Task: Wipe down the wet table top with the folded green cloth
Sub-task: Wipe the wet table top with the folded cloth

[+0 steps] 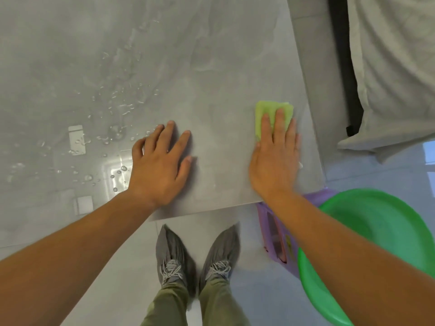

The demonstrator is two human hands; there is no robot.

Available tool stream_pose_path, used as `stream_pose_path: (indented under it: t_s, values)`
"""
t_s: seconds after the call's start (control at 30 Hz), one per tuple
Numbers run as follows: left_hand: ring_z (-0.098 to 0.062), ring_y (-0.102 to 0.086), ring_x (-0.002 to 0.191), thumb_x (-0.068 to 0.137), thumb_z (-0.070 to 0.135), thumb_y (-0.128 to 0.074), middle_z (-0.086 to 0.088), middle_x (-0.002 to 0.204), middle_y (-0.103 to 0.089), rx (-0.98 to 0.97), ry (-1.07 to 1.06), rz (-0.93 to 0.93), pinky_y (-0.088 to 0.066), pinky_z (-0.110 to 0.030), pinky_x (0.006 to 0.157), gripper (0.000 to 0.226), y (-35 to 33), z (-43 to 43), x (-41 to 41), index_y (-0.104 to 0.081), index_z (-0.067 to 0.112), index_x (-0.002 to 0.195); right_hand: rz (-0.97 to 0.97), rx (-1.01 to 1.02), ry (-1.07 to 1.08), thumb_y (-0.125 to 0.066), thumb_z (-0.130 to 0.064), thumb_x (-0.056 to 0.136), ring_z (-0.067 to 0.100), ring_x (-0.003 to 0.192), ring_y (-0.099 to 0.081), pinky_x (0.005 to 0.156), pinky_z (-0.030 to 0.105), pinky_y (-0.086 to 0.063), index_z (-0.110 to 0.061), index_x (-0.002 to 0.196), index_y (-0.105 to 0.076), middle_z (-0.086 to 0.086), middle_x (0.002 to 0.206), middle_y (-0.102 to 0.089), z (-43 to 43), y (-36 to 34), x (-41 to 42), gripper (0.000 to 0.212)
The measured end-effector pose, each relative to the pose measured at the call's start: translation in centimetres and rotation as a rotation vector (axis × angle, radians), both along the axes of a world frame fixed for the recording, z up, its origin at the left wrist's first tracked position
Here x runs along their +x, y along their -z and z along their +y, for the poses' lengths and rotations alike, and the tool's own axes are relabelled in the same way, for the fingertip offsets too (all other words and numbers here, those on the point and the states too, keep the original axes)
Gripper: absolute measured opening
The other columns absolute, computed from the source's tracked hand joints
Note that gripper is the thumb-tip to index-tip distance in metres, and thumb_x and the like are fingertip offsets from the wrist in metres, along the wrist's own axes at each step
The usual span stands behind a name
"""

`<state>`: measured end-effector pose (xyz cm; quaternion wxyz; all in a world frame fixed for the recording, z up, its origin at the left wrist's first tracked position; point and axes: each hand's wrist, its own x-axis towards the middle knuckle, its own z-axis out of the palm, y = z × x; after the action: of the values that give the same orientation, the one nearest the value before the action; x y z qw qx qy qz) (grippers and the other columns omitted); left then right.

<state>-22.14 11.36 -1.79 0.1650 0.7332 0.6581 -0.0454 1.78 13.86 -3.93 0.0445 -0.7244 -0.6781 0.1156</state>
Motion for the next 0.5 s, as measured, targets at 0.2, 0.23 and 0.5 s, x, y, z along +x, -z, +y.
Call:
stream_pose_path:
  t_s: [0.2,0.23,0.5]
  values:
    - [-0.030,-0.019,0.150,0.099,0.037,-0.034,-0.009,0.163,-0.025,0.090,-0.047,-0.079,-0.015,-0.048,0.115,0.054,-0.5,0.5,-5.2,-0.036,0.023,0.151,0.071,-0.058,-0.598,-0.051,-0.020,0.087,0.039,0.152,-0.004,0.120,0.058,-0.013,-0.022,0.157,-0.025,0.005,0.167,-0.012,-9.3,-0.3,-8.5,0.074]
    - [-0.032,-0.016,0.151,0.098,0.036,-0.035,-0.011,0.164,-0.023,0.100,-0.109,-0.054,-0.012,-0.050,0.116,0.054,-0.5,0.7,-6.3,-0.036,0.022,0.151,0.064,-0.055,-0.618,-0.050,-0.020,0.087,0.038,0.152,-0.005,0.120,0.057,-0.013,-0.022,0.156,-0.025,0.004,0.167,-0.012,-8.0,-0.1,-8.8,0.073]
    - [-0.033,0.002,0.154,0.102,0.039,-0.037,-0.014,0.167,-0.005,0.045,-0.250,0.004,0.000,-0.051,0.122,0.056,0.1,2.7,-13.3,-0.024,0.024,0.155,0.037,-0.030,-0.273,-0.047,-0.019,0.091,0.039,0.152,-0.002,0.122,0.056,-0.009,-0.019,0.158,-0.016,0.008,0.167,-0.008,0.3,-0.3,-15.2,0.074]
